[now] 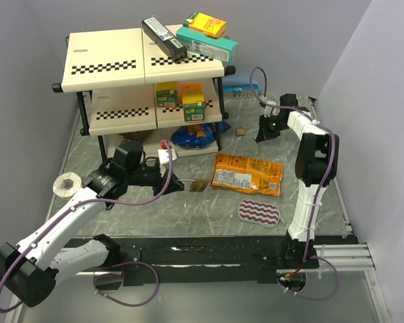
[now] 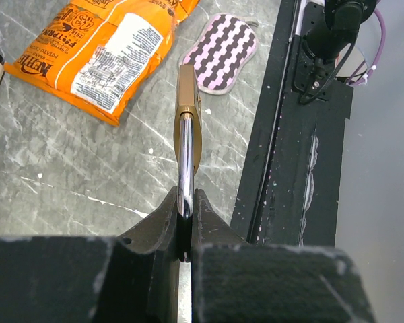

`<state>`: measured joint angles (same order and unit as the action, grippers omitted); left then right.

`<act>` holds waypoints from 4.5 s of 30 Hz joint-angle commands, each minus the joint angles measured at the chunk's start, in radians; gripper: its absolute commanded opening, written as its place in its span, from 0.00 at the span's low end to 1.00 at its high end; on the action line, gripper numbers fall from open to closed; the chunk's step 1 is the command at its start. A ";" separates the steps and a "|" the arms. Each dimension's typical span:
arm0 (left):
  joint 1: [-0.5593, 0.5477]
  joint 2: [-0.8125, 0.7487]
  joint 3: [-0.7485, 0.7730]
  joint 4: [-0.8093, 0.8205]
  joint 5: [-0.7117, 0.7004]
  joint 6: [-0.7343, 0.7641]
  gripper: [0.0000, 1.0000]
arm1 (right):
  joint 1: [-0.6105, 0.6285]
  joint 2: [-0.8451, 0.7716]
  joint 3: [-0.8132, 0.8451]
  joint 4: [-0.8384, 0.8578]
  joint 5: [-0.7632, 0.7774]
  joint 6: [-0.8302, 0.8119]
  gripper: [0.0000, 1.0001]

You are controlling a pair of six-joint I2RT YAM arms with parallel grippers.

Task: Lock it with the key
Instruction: Place the key at the center of the board, then place the lock at the center of the board.

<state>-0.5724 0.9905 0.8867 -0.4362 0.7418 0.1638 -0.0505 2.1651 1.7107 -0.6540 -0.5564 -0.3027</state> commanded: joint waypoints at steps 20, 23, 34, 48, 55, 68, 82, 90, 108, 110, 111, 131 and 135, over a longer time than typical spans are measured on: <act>0.002 0.010 0.061 0.096 0.033 -0.044 0.01 | -0.008 -0.154 -0.008 -0.006 -0.129 -0.018 0.59; 0.002 0.028 0.075 0.117 0.039 -0.087 0.01 | -0.008 -0.305 -0.109 0.049 -0.172 -0.044 0.83; -0.014 0.129 0.138 0.207 0.090 -0.426 0.01 | 0.088 -0.960 -0.514 0.205 -0.315 -0.157 0.98; -0.026 0.158 0.146 0.287 0.070 -0.621 0.01 | 0.739 -1.366 -0.908 0.411 0.010 -0.509 1.00; -0.027 0.154 0.141 0.286 0.080 -0.626 0.01 | 0.810 -1.274 -0.905 0.521 0.139 -0.507 1.00; -0.027 0.146 0.132 0.297 0.088 -0.636 0.01 | 0.857 -1.216 -0.919 0.582 0.193 -0.518 0.89; -0.027 0.160 0.133 0.320 0.088 -0.665 0.01 | 0.873 -1.211 -0.947 0.591 0.230 -0.515 0.74; -0.027 0.172 0.135 0.330 0.091 -0.673 0.01 | 0.873 -1.211 -0.947 0.600 0.236 -0.506 0.46; 0.284 0.054 0.097 0.235 0.038 -0.589 0.95 | 0.526 -1.262 -0.918 0.260 0.147 -0.103 0.00; 0.322 0.042 0.080 0.222 0.018 -0.603 0.98 | 0.466 -1.245 -0.925 0.248 0.170 -0.026 0.00; 0.336 0.039 0.074 0.217 0.013 -0.616 0.99 | 0.448 -1.229 -0.922 0.244 0.199 0.000 0.00; 0.440 0.057 0.001 0.267 -0.053 -0.719 0.98 | 0.248 -0.449 -0.395 0.249 0.343 0.388 0.00; 0.453 0.060 0.005 0.255 -0.055 -0.716 0.98 | 0.248 -0.386 -0.361 0.271 0.371 0.419 0.00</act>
<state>-0.1337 1.0512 0.8875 -0.2134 0.6987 -0.5396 0.1974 1.7451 1.2774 -0.4549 -0.2169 0.0566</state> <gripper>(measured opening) 0.981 0.661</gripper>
